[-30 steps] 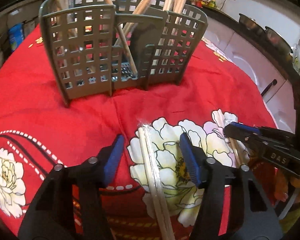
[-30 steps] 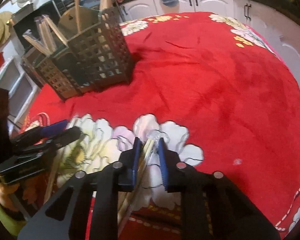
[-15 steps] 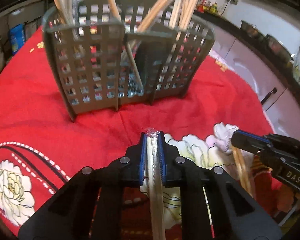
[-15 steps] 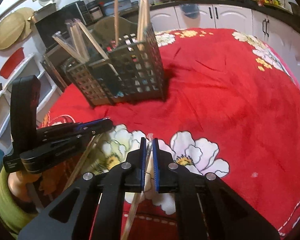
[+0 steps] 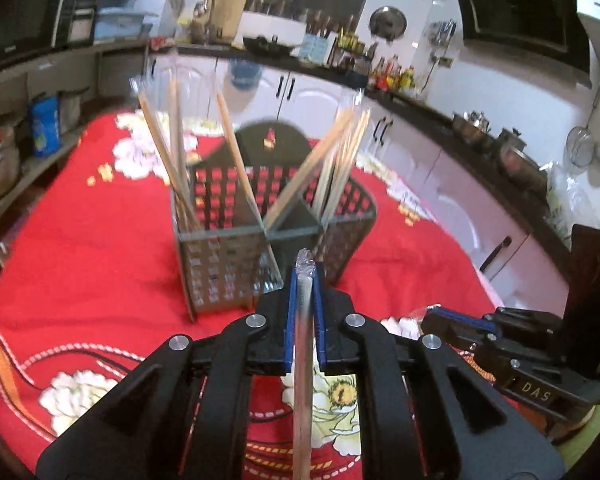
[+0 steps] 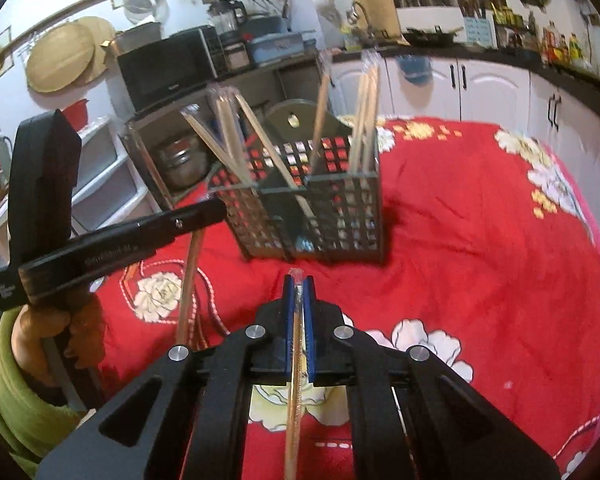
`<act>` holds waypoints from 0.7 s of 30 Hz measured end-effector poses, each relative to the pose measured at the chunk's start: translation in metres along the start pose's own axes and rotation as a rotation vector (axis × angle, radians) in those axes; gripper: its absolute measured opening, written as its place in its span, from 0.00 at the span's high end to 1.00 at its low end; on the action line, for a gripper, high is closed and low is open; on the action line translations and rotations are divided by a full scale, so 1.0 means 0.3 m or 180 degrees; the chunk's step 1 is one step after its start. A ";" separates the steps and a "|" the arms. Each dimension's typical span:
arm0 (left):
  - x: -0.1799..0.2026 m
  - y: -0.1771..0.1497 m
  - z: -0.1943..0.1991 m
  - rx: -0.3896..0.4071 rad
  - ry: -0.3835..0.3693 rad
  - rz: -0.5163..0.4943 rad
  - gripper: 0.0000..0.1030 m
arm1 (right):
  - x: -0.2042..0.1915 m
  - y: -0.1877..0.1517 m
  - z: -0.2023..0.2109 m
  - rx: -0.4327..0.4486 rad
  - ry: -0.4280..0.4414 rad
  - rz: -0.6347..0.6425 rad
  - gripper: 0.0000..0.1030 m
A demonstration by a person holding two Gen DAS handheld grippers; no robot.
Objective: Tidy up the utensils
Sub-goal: 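Lift the left tool's chopstick over the grey mesh caddy while the right tool carries its own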
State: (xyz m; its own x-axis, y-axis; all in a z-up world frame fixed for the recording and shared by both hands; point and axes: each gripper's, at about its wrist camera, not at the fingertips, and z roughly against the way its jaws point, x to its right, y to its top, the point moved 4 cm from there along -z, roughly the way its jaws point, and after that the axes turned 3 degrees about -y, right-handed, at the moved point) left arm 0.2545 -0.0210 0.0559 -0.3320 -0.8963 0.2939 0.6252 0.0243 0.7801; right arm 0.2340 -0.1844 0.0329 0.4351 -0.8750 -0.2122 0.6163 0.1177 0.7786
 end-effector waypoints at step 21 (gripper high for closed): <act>0.035 0.344 0.233 0.0857 -0.0009 -0.0161 0.97 | -0.087 0.339 0.202 0.0954 0.0034 0.0234 0.96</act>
State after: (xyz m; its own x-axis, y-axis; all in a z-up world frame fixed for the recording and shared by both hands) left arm 0.2662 0.0029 0.1780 -0.3600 -0.8982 0.2521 0.3975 0.0968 0.9125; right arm 0.2455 -0.1781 0.1535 0.4793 -0.8641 -0.1537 0.3626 0.0355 0.9313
